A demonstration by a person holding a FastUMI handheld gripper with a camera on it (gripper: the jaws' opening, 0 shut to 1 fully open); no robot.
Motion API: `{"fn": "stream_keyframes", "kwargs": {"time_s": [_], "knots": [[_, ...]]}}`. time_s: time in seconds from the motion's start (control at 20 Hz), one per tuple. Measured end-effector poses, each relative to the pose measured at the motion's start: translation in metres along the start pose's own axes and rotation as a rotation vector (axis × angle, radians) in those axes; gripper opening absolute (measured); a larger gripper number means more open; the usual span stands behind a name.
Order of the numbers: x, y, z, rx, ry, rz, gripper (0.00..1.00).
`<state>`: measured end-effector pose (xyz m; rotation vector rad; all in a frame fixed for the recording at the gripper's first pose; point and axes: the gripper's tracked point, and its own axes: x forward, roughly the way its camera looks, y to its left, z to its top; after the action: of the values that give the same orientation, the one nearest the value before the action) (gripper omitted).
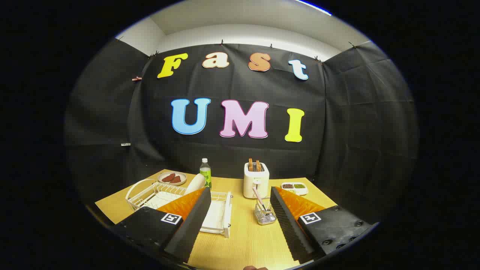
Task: Take the plate from the dish rack, then take the spoon from the basket and place it into the plate.
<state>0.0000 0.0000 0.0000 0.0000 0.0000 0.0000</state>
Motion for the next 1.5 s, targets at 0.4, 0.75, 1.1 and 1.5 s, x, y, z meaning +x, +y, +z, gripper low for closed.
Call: {"fn": "stream_keyframes", "kwargs": {"time_s": [0.4, 0.75, 1.1, 1.5], "knots": [[0.002, 0.002, -0.005, 0.01, 0.021, 0.012, 0.98], [0.011, -0.006, -0.014, 0.037, 0.052, -0.013, 0.98], [0.028, -0.005, -0.014, 0.022, 0.068, -0.014, 0.98], [0.067, 0.028, -0.012, 0.052, 0.187, 0.091, 0.99]]}}
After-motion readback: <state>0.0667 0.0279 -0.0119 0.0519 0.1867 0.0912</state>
